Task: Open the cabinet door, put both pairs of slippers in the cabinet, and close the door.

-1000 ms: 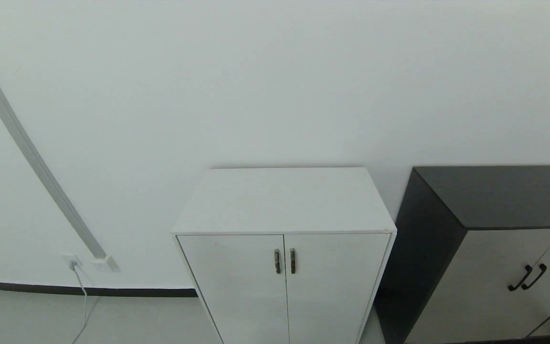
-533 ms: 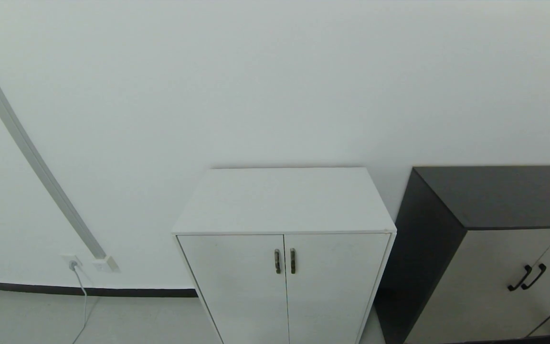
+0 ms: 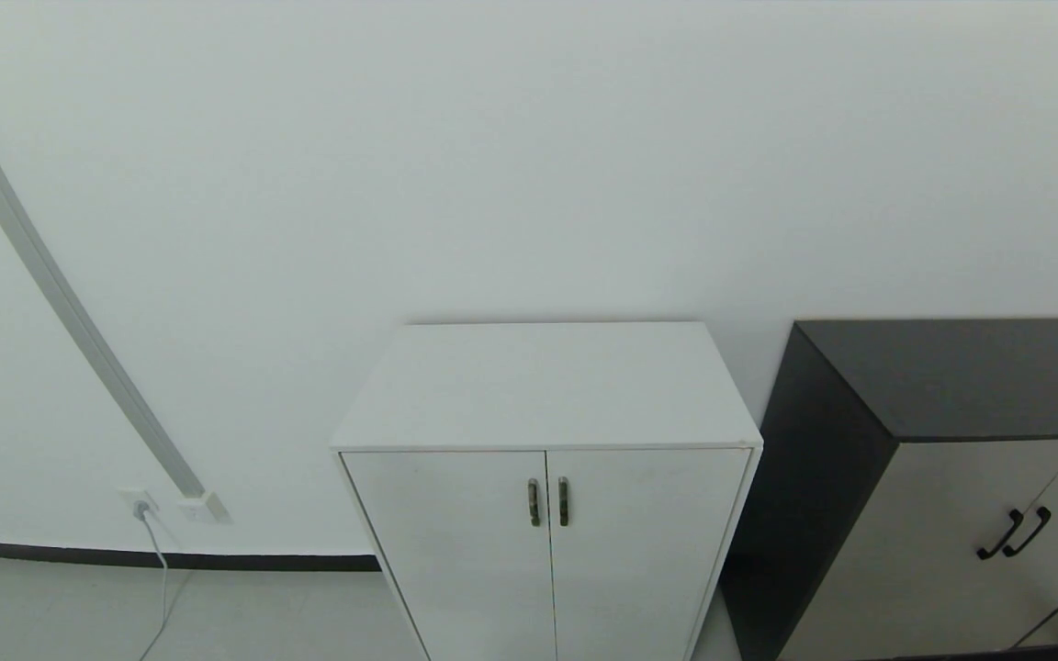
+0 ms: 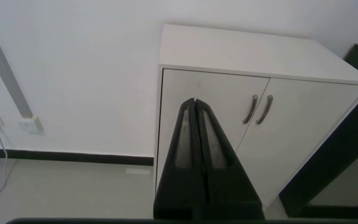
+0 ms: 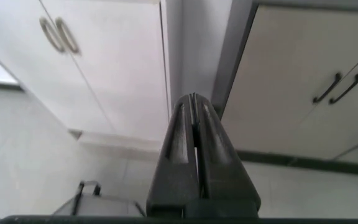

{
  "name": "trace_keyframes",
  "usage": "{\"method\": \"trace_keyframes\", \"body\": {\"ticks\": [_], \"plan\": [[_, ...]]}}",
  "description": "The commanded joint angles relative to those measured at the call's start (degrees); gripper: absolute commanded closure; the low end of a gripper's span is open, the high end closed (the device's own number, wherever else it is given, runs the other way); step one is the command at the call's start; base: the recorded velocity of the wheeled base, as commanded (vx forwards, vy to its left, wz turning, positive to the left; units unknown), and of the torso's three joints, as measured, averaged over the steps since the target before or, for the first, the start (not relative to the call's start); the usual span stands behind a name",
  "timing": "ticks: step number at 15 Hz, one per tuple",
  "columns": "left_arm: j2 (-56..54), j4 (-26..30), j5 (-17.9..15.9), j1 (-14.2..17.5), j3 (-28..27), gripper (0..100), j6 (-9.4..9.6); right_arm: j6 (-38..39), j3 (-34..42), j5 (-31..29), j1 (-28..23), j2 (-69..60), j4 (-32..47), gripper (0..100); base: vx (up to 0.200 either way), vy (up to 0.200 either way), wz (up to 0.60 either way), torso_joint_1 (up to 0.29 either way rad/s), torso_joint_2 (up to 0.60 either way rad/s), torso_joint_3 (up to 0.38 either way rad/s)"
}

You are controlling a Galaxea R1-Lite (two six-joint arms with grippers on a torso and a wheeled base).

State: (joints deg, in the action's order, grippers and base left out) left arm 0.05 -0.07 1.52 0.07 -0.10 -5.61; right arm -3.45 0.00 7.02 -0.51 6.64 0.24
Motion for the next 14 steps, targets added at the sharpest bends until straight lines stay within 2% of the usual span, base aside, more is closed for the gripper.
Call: {"method": "trace_keyframes", "body": {"ticks": [1, 5, 7, 14], "plan": [[0.04, -0.01, -0.03, 0.01, 0.01, 100, -0.11, 0.11, 0.0, -0.08, 0.25, -6.64, 0.02, 100, 0.0, 0.0, 0.0, 0.0, 0.0, 0.0], [0.04, -0.01, 0.06, 0.01, 0.01, 100, -0.11, 4.68, 0.0, -3.07, 0.25, -6.56, -0.33, 100, 0.0, 0.0, 0.0, 0.0, 0.0, 0.0], [0.04, -0.01, -0.03, 0.01, 0.01, 100, -0.11, 5.3, 0.0, -7.11, 0.25, -6.56, -0.51, 100, 0.0, 0.0, 0.0, 0.0, 0.0, 0.0], [0.04, -0.01, -0.03, 0.01, 0.01, 100, 0.07, 5.47, 0.0, -7.72, 0.25, -6.56, -0.6, 100, 0.0, 0.0, 0.0, 0.0, 0.0, 0.0]]}}
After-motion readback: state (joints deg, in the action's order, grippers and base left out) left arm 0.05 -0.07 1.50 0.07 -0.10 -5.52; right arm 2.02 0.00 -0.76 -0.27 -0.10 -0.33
